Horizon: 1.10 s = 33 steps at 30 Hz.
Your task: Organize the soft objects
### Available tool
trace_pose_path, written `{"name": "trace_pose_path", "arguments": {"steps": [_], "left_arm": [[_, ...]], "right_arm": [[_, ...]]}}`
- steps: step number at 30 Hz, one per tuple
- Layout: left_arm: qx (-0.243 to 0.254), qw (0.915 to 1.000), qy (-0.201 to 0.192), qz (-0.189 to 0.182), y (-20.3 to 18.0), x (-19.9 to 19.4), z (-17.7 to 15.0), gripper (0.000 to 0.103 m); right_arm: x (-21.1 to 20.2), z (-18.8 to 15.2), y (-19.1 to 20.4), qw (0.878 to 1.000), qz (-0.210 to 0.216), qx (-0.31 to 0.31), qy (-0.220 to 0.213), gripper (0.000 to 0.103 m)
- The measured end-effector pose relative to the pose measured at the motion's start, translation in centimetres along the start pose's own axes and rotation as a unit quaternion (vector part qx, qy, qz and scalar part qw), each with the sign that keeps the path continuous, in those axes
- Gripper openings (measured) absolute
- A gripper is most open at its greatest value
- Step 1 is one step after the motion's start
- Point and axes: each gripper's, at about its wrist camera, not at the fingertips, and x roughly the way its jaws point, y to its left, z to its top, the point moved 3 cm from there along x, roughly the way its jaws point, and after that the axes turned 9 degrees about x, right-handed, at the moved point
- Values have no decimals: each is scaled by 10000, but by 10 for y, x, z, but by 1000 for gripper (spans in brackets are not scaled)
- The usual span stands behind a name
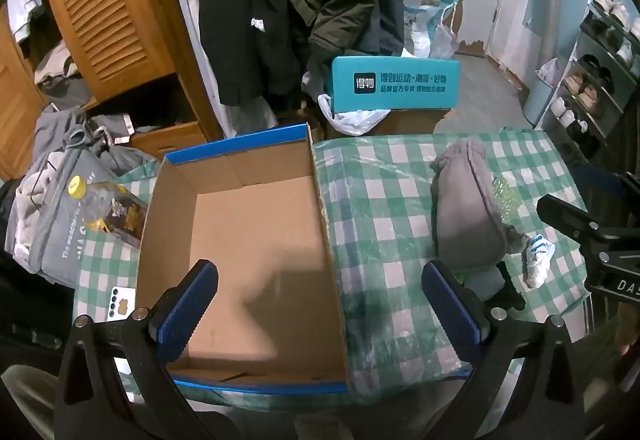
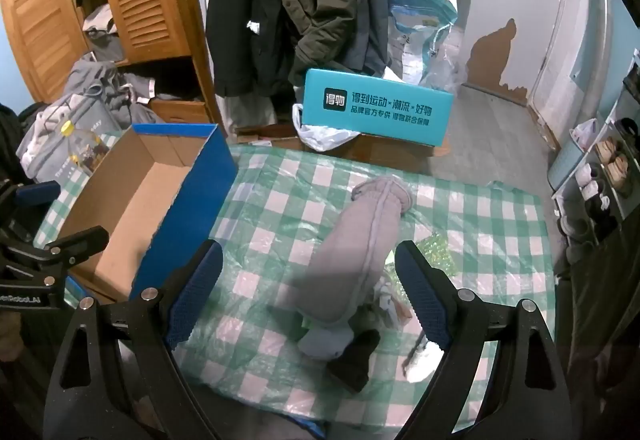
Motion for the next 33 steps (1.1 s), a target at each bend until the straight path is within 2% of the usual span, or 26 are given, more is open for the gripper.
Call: {"name": "trace_pose_path", "arguments": {"steps": [12, 14, 22, 33], "left_arm": [[40, 9999, -91, 37, -2, -4, 15, 103], [33, 9998, -181, 27, 0, -7, 5, 103], [59, 9995, -292, 142, -1, -10, 5, 103], [21, 9995, -305, 105, 0, -10, 3, 103]], "right_arm": [[-1, 0, -2, 10000, -3, -10, -39, 87], [0, 0, -2, 10000, -4, -13, -39, 87], [-1, 1, -2, 10000, -4, -8, -42, 87], [-2, 1, -2, 10000, 3, -3, -44, 87]]}}
